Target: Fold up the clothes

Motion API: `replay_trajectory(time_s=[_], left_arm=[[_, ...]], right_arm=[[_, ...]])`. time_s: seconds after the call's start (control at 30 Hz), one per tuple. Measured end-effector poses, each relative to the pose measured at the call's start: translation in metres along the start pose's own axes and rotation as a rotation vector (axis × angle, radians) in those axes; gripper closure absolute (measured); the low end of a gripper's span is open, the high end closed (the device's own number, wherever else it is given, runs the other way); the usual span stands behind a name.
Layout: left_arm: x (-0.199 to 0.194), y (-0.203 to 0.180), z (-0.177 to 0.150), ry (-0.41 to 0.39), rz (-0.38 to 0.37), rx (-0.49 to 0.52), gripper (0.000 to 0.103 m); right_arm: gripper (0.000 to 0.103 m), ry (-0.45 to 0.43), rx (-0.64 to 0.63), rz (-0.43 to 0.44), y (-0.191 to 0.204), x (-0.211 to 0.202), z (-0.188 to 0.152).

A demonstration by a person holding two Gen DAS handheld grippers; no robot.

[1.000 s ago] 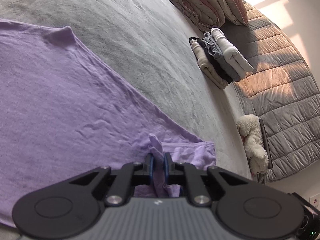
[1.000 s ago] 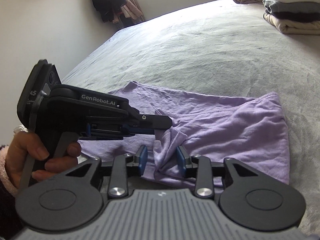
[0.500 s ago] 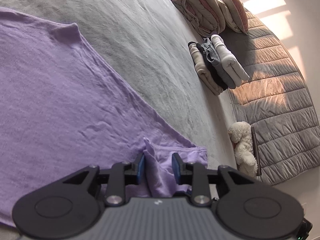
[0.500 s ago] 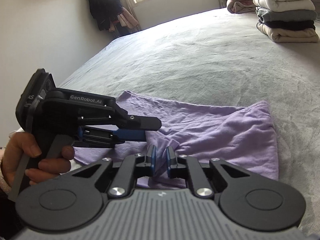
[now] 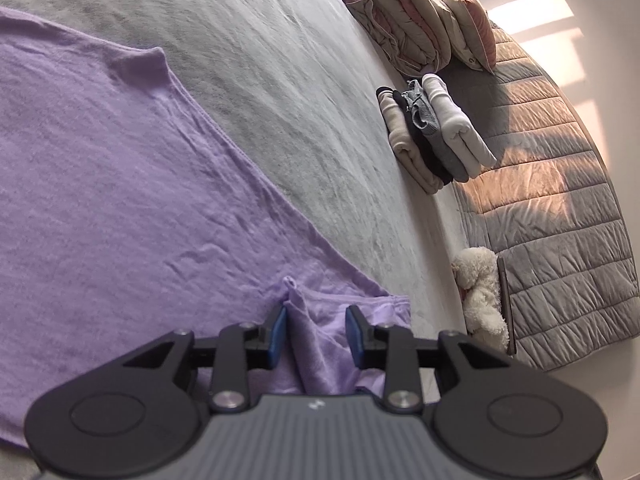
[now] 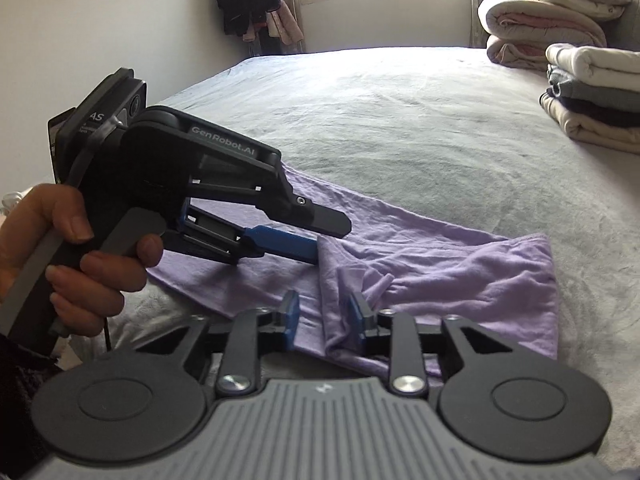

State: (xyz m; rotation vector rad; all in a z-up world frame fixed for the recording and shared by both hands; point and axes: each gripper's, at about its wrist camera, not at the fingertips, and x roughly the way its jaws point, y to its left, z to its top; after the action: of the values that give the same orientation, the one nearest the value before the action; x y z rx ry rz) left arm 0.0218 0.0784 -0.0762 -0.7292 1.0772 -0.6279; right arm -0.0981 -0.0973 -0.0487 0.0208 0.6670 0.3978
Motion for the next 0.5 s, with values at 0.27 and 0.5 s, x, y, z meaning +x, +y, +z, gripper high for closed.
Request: replay_trajectory(time_s=[0.27,0.5], left_arm=[[0.001,-0.001,0.000,0.005,0.003,0.008,0.072],[0.000,0.003,0.002,0.005,0.002,-0.010,0.072]], right_arm=[[0.058,0.019,-0.012,-0.079,-0.005,0.007,-0.002],[0.059,0.026,0.299,0.073,-0.043,0.020,0.004]])
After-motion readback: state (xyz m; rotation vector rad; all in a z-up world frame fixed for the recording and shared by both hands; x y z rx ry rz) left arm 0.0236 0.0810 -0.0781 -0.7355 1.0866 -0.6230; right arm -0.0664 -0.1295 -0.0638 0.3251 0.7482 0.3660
